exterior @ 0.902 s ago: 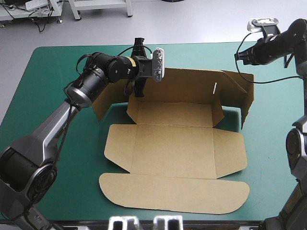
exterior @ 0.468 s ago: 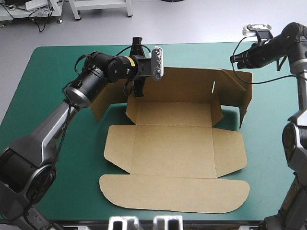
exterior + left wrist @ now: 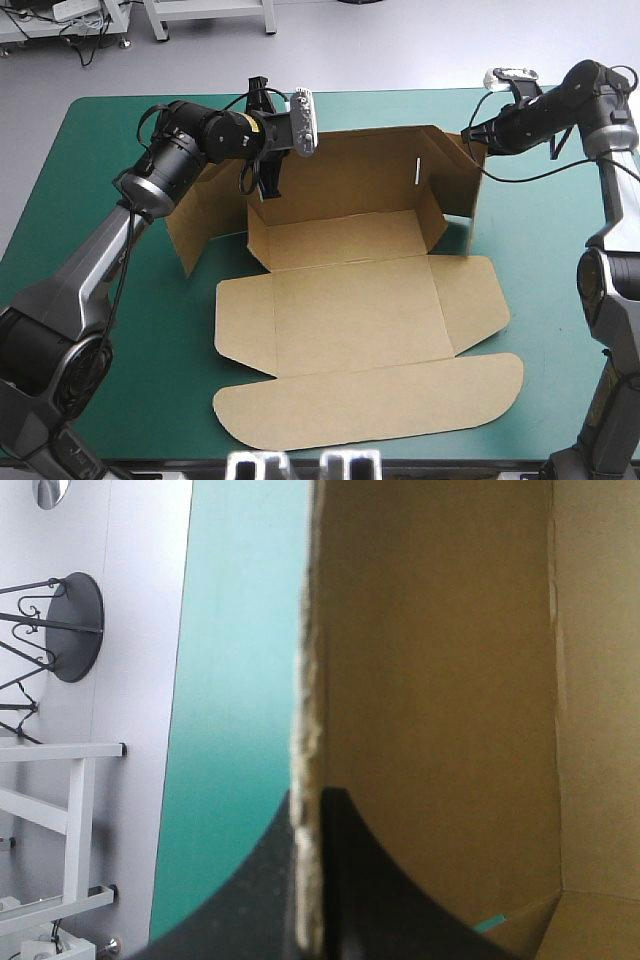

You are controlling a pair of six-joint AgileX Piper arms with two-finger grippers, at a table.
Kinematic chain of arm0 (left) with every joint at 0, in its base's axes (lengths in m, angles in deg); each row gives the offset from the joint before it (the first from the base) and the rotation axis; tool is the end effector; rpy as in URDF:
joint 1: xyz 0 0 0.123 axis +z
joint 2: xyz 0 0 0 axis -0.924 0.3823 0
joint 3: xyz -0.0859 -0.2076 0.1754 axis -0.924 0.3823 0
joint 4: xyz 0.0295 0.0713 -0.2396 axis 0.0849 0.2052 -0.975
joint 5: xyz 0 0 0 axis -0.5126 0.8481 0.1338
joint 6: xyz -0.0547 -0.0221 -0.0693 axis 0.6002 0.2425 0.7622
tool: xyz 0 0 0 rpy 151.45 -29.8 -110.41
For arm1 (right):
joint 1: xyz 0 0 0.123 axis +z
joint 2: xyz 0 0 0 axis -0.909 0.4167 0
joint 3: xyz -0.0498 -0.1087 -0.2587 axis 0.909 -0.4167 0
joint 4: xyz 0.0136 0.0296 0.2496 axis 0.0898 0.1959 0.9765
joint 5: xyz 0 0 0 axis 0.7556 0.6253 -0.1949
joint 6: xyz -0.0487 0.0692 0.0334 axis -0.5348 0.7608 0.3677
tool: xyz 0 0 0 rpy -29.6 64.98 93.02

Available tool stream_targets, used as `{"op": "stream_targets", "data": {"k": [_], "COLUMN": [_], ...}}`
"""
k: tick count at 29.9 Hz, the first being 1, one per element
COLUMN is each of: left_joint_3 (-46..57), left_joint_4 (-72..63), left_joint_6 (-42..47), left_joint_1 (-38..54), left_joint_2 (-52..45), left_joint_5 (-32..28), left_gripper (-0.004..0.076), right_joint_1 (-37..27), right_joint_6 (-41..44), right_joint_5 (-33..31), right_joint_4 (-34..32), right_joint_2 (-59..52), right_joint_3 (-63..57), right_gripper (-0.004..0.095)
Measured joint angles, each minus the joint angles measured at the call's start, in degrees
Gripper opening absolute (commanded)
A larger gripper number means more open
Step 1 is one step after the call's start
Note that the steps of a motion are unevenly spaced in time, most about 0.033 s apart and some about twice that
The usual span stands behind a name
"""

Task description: Fold the box

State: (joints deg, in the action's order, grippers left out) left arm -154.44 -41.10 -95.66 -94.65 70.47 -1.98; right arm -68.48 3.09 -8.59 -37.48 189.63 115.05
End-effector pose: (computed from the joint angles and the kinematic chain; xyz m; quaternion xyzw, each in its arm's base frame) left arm 0.3582 -0.1888 0.3850 0.6633 0.6235 0.1117 0.3985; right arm 0.4451 0.0154 0.3181 -0.1245 0.9467 0.1882 0.2300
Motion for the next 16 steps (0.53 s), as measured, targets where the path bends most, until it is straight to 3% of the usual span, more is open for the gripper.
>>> {"op": "stream_targets", "data": {"k": [16], "left_joint_3": [-0.10], "left_joint_4": [-1.08], "left_joint_6": [-0.06], "left_joint_1": [0.11], "left_joint_2": [1.44], "left_joint_5": [-1.66], "left_gripper": [-0.0009], "right_joint_1": [1.57], "right_joint_6": [-4.07], "right_joint_5": [0.26], "right_joint_4": [1.30], "right_joint_2": [-7.04], "right_joint_3": [-8.42], "right_gripper": [-0.0019]}}
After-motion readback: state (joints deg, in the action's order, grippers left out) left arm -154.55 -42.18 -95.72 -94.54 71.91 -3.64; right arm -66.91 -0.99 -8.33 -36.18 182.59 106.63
